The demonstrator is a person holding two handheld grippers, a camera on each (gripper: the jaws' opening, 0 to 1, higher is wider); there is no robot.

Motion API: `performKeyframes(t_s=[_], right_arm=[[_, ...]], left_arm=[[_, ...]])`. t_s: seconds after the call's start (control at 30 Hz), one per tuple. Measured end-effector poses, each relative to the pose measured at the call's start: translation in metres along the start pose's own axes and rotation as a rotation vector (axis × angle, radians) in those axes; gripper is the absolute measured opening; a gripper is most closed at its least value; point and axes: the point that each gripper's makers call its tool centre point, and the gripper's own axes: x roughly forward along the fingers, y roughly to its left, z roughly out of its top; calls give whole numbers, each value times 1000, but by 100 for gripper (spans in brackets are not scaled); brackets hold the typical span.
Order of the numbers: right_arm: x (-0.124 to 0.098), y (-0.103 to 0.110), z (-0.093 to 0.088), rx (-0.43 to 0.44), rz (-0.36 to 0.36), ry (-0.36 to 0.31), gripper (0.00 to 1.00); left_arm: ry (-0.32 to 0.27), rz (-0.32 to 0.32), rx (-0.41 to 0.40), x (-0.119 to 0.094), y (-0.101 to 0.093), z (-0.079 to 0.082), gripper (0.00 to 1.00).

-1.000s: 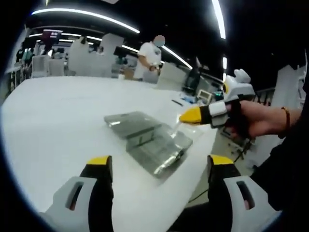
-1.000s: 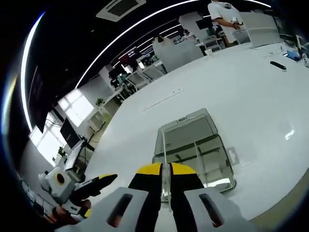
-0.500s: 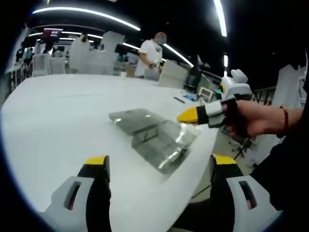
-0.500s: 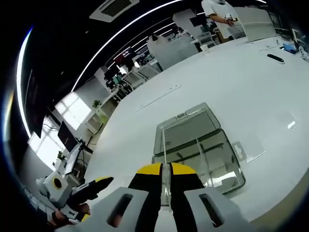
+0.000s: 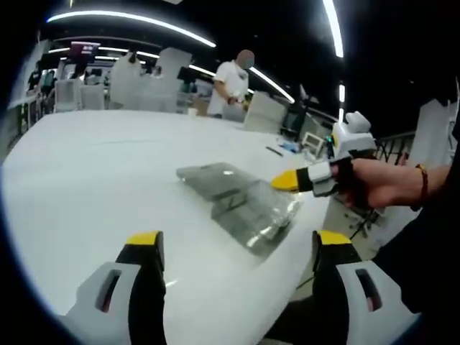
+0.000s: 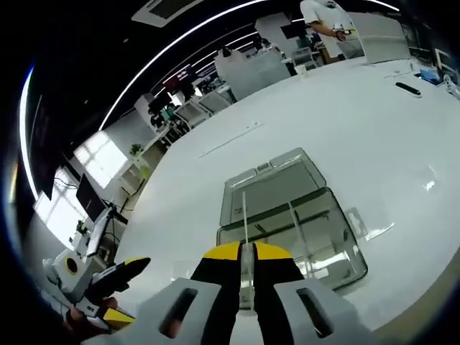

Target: Insert the divider into the dual guide fixture by aligning both edges with the guide slots and pushing it downward to the bottom, including one-sided entry, uneven engagement, binding, and posture correction.

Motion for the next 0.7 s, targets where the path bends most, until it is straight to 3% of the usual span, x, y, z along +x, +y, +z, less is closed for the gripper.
performKeyframes(t_s=[0.7], right_arm=[[10,-5,-8,-107,-73,17,0]], left_arm=[[8,-7,-17,-6,5,-6,82]])
